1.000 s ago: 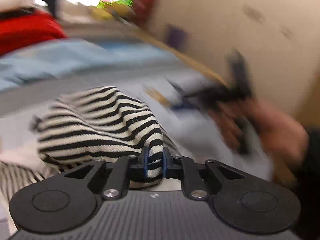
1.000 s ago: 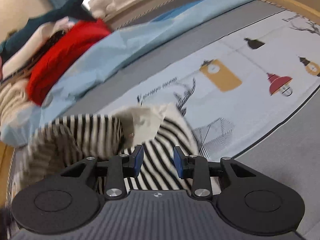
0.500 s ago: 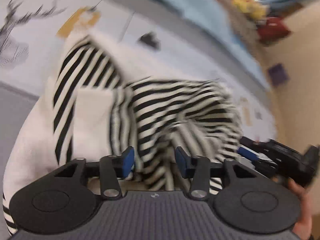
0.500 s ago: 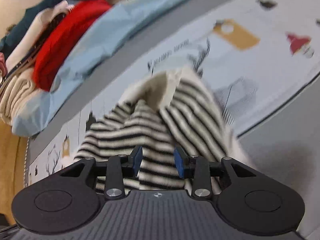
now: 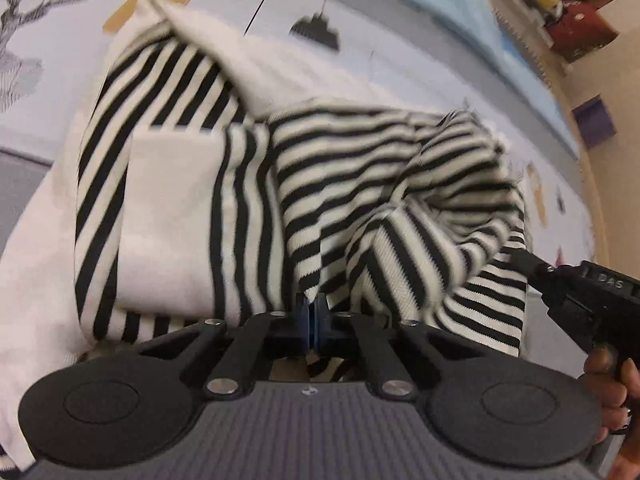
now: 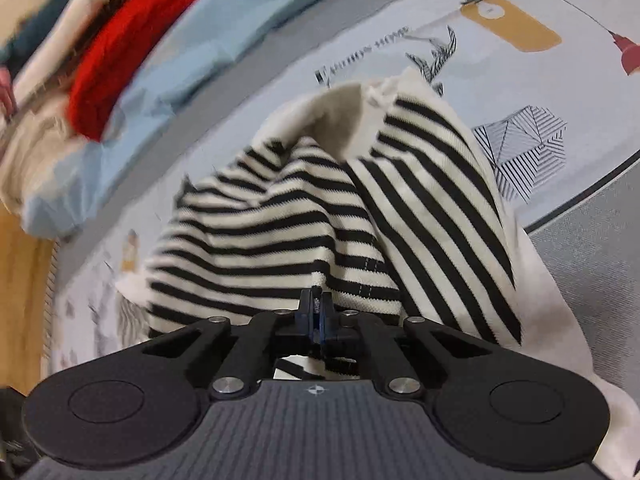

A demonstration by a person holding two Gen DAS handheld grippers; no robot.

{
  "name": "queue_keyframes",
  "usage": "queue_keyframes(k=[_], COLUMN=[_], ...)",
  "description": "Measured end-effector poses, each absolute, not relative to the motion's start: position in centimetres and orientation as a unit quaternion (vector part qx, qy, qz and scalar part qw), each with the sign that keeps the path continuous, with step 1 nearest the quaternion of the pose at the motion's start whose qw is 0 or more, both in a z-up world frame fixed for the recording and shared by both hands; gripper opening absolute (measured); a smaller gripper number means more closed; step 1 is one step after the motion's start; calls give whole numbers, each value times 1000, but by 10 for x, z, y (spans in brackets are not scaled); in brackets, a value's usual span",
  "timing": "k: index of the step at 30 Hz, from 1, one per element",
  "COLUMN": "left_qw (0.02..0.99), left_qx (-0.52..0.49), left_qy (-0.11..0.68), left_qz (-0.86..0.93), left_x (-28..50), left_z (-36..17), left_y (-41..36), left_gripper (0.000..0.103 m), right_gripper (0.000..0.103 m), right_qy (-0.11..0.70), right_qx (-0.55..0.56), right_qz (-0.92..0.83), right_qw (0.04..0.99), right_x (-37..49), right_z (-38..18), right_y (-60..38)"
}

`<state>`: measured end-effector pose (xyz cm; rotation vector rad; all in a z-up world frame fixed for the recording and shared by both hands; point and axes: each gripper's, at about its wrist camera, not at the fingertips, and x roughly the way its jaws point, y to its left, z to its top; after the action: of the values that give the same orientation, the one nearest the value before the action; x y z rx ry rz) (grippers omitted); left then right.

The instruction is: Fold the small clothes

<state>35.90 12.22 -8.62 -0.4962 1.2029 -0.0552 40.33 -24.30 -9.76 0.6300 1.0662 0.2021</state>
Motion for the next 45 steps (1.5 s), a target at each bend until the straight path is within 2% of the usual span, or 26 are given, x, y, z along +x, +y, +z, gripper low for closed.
queue_keyframes(k=[3, 6, 8, 10, 11, 14, 15, 17, 19, 21, 22, 24, 26, 30, 32, 33, 34, 35, 38, 41, 43, 45], left_qw=[849, 914, 929, 909, 890, 817, 796, 773, 769, 769, 763, 740, 717, 695, 698, 706, 714, 728, 792, 838, 844, 822], left_qx=[-258, -303, -292, -304, -312, -299, -303, -351, -383, -395, -408, -442, -460, -471, -478, -478, -478, -475, -469, -451, -426, -394], left_qy=[461, 269, 226, 284, 332, 487, 516, 519, 502, 492, 493, 502, 520, 538, 529, 519, 508, 492, 390, 290, 299, 392], left_qz=[-24, -30, -12, 10, 26, 81, 88, 100, 98, 98, 91, 68, 60, 70, 73, 68, 58, 51, -9, -102, -132, -123], left_x=[359, 336, 326, 331, 336, 344, 342, 332, 327, 321, 322, 319, 322, 328, 334, 339, 340, 343, 344, 331, 325, 328], left_z=[-51, 3, 16, 1, -14, -59, -69, -75, -67, -59, -57, -62, -69, -89, -95, -96, -94, -89, -52, -9, -2, -19], left_y=[138, 170, 180, 191, 195, 201, 204, 218, 225, 226, 226, 224, 219, 209, 205, 202, 198, 196, 194, 197, 196, 191], left_gripper=[1, 1, 1, 1, 1, 1, 4, 7, 37, 54, 55, 55, 55, 53, 39, 16, 11, 10, 9, 10, 10, 10], right_gripper=[1, 1, 1, 1, 1, 1, 1, 1, 4, 6, 6, 10, 24, 25, 25, 25, 22, 10, 5, 5, 5, 5], right_qy=[446, 341, 269, 249, 272, 433, 499, 558, 556, 535, 526, 519, 528, 547, 550, 548, 543, 534, 467, 350, 293, 302], right_qx=[363, 441, 469, 470, 463, 387, 352, 328, 358, 364, 364, 376, 388, 396, 389, 383, 379, 379, 422, 461, 442, 428], right_qz=[125, 178, 222, 245, 243, 159, 116, 67, 59, 68, 68, 66, 62, 60, 59, 57, 55, 51, 74, 148, 185, 184], right_qw=[808, 811, 811, 810, 808, 798, 783, 759, 748, 759, 765, 765, 753, 735, 737, 741, 747, 754, 774, 802, 828, 832], right_x=[401, 390, 379, 372, 372, 378, 378, 373, 371, 373, 375, 374, 375, 381, 385, 386, 387, 387, 387, 380, 369, 366], right_z=[-84, -59, -43, -37, -40, -71, -89, -113, -115, -105, -101, -100, -107, -118, -121, -119, -117, -115, -99, -64, -39, -34], right_y=[-258, -277, -289, -294, -294, -284, -283, -286, -292, -294, -295, -297, -296, -288, -282, -278, -275, -273, -273, -276, -282, -287])
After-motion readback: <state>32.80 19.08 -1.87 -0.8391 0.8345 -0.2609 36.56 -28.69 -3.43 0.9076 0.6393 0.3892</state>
